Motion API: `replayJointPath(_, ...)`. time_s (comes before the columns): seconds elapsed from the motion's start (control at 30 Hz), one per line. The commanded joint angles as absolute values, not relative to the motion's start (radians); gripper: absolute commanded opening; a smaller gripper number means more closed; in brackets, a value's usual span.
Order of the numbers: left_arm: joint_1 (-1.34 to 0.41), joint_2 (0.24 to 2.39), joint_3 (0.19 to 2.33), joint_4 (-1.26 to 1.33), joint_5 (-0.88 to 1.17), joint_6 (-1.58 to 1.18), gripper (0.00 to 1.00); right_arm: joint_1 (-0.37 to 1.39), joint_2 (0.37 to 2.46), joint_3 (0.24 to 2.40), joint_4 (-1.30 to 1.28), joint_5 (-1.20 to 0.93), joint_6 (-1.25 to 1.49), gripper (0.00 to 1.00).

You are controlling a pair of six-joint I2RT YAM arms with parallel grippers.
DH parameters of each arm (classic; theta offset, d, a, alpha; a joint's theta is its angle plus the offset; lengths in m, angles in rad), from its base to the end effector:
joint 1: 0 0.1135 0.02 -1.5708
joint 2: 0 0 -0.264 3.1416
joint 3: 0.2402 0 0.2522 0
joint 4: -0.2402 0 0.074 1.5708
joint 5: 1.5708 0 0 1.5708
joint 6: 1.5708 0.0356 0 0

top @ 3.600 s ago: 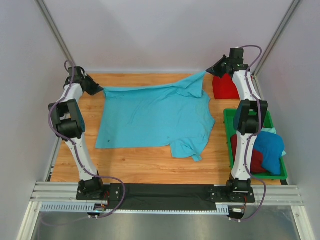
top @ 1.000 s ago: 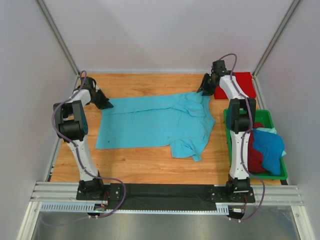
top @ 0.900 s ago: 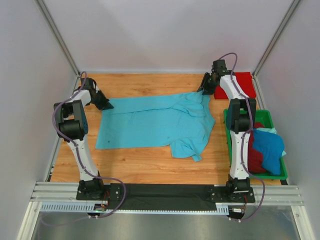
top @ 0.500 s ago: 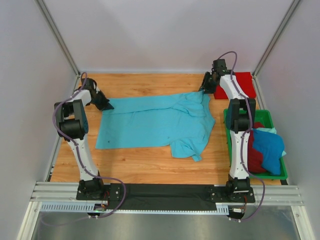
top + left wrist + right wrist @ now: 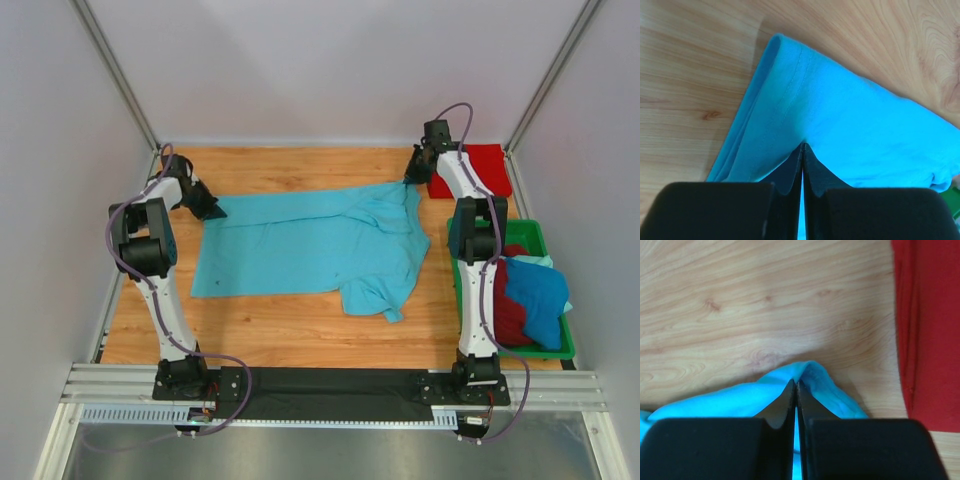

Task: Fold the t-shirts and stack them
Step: Fold the tshirt

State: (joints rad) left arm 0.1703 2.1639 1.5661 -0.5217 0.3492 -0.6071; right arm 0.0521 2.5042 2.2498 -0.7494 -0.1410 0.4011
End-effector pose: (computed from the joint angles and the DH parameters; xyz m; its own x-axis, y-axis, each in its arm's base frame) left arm 0.4462 0.0644 0.1474 -0.7214 -0.6680 -0.1825 -0.5159 0.6943 -0.5017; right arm 0.5420 0.0333 0.1749 -0.8251 0.3441 -0.4482 0.2120 0.9238 0.3188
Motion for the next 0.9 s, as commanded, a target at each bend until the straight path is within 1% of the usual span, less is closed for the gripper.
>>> replayJointPath(0.0, 0.201, 2.204, 1.574, -0.546, 0.253, -0.607, 0.06, 0.049, 2.462, 2.243, -0.640, -0.020, 0.433, 0.00)
replayJointPath(0.17, 0.216, 2.224, 1.603, -0.554, 0.248, -0.600, 0.06, 0.048, 2.514, 2.333, -0.647, -0.032, 0.443, 0.00)
replayJointPath(0.33, 0.215, 2.218, 1.631, -0.566, 0.253, -0.584, 0.06, 0.051, 2.533, 2.358, -0.641, -0.064, 0.459, 0.01)
replayJointPath(0.37, 0.216, 2.214, 1.643, -0.569, 0.252, -0.581, 0.07, 0.052, 2.531, 2.359, -0.640, -0.066, 0.460, 0.00)
replayJointPath(0.4, 0.215, 2.203, 1.650, -0.574, 0.242, -0.575, 0.11, 0.052, 2.533, 2.370, -0.638, -0.067, 0.462, 0.01)
replayJointPath(0.47, 0.216, 2.191, 1.676, -0.597, 0.242, -0.552, 0.18, 0.052, 2.536, 2.397, -0.650, -0.074, 0.460, 0.11)
replayJointPath(0.5, 0.216, 2.165, 1.680, -0.604, 0.242, -0.545, 0.25, 0.052, 2.539, 2.434, -0.673, -0.077, 0.459, 0.17)
replayJointPath(0.53, 0.216, 2.146, 1.683, -0.621, 0.239, -0.538, 0.29, 0.052, 2.539, 2.456, -0.693, -0.078, 0.460, 0.30)
replayJointPath(0.57, 0.215, 2.126, 1.681, -0.629, 0.236, -0.520, 0.32, 0.052, 2.536, 2.476, -0.716, -0.077, 0.462, 0.37)
replayJointPath(0.6, 0.216, 2.078, 1.674, -0.640, 0.221, -0.511, 0.37, 0.054, 2.531, 2.499, -0.766, -0.075, 0.465, 0.44)
replayJointPath(0.63, 0.216, 2.048, 1.661, -0.655, 0.213, -0.499, 0.39, 0.054, 2.523, 2.528, -0.796, -0.075, 0.465, 0.56)
replayJointPath(0.7, 0.215, 1.949, 1.599, -0.673, 0.181, -0.468, 0.49, 0.058, 2.472, 2.536, -0.895, -0.043, 0.465, 0.62)
replayJointPath(0.73, 0.215, 1.912, 1.565, -0.686, 0.176, -0.462, 0.50, 0.060, 2.444, 2.501, -0.925, -0.032, 0.462, 0.66)
replayJointPath(0.77, 0.215, 1.872, 1.487, -0.687, 0.169, -0.453, 0.54, 0.066, 2.416, 2.472, -0.952, -0.016, 0.462, 0.66)
replayJointPath(0.8, 0.215, 1.792, 1.448, -0.690, 0.147, -0.433, 0.57, 0.071, 2.345, 2.436, -0.991, -0.012, 0.460, 0.67)
replayJointPath(0.83, 0.215, 1.752, 1.409, -0.702, 0.128, -0.430, 0.57, 0.077, 2.311, 2.386, -0.997, -0.012, 0.456, 0.67)
replayJointPath(0.87, 0.216, 1.717, 1.334, -0.710, 0.111, -0.431, 0.57, 0.093, 2.271, 2.291, -0.997, -0.015, 0.440, 0.66)
